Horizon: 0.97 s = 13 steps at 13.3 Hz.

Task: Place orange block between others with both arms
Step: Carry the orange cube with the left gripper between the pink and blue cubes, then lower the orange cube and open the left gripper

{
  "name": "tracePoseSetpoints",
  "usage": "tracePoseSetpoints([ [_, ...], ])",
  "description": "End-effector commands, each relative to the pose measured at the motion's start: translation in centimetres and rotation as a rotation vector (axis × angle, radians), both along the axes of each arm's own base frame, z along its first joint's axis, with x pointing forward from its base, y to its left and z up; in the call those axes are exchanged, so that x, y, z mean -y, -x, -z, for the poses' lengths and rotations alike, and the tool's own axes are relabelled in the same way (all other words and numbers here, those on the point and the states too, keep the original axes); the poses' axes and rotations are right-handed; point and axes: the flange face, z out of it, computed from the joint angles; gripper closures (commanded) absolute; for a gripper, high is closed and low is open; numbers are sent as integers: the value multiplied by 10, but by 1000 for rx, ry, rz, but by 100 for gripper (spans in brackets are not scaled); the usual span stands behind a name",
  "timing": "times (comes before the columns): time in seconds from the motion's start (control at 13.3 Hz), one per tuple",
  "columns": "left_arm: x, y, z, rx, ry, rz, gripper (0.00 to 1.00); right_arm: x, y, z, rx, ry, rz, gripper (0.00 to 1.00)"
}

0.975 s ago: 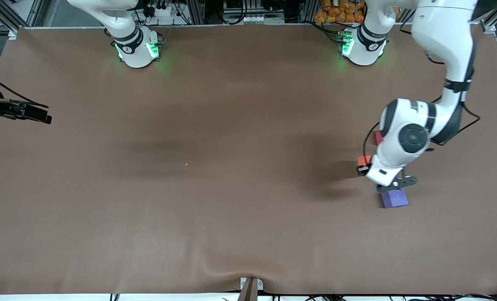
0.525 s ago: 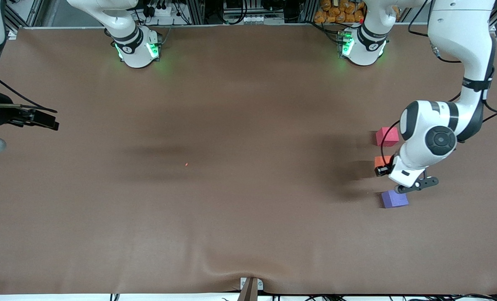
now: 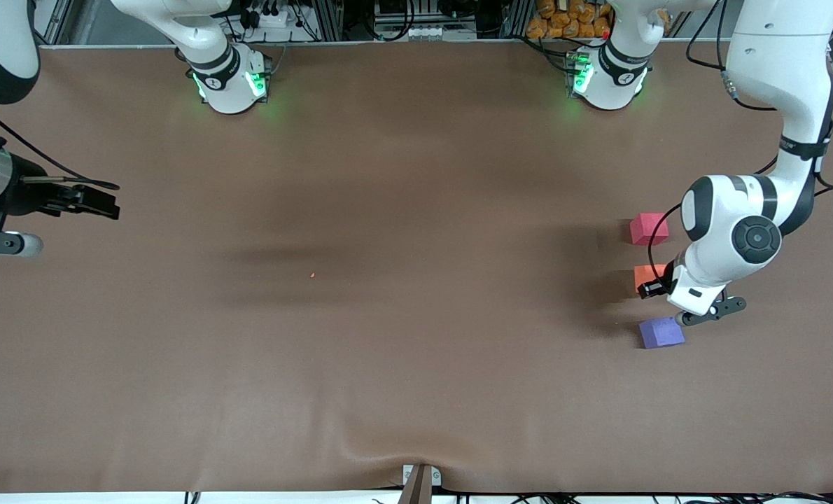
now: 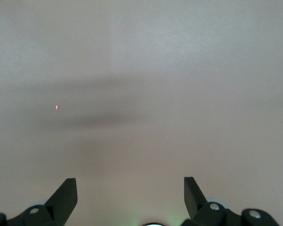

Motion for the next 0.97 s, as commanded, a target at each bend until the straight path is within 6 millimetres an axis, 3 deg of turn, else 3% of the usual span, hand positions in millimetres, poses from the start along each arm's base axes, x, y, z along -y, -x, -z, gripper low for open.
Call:
tracePoseSetpoints([
  [0.0, -10, 7, 10, 31, 19, -13, 68, -9, 3, -3, -1, -12, -20, 0],
  [0.07, -11, 6, 13, 36, 18, -14, 68, -14, 4, -2, -6, -12, -29, 0],
  [0.22, -12, 6, 14, 39, 18, -15, 67, -52, 7, -2, -2, -12, -84, 0],
  [0.45, -12, 4, 19, 36, 17, -14, 64, -77, 11, -1, -5, -15, -125, 0],
  [0.53, -12, 4, 19, 36, 17, -13, 54, -83, 12, -1, -6, -17, -136, 0],
  [0.6, -11, 4, 20, 36, 17, -12, 22, -85, 12, -1, -6, -17, -139, 0],
  [0.67, -8, 4, 22, 31, 13, -1, 0, -88, 13, -1, -7, -17, -145, 0],
  [0.9, -4, 4, 13, 37, 13, 12, 0, -88, 13, 0, -9, -18, -154, 0],
])
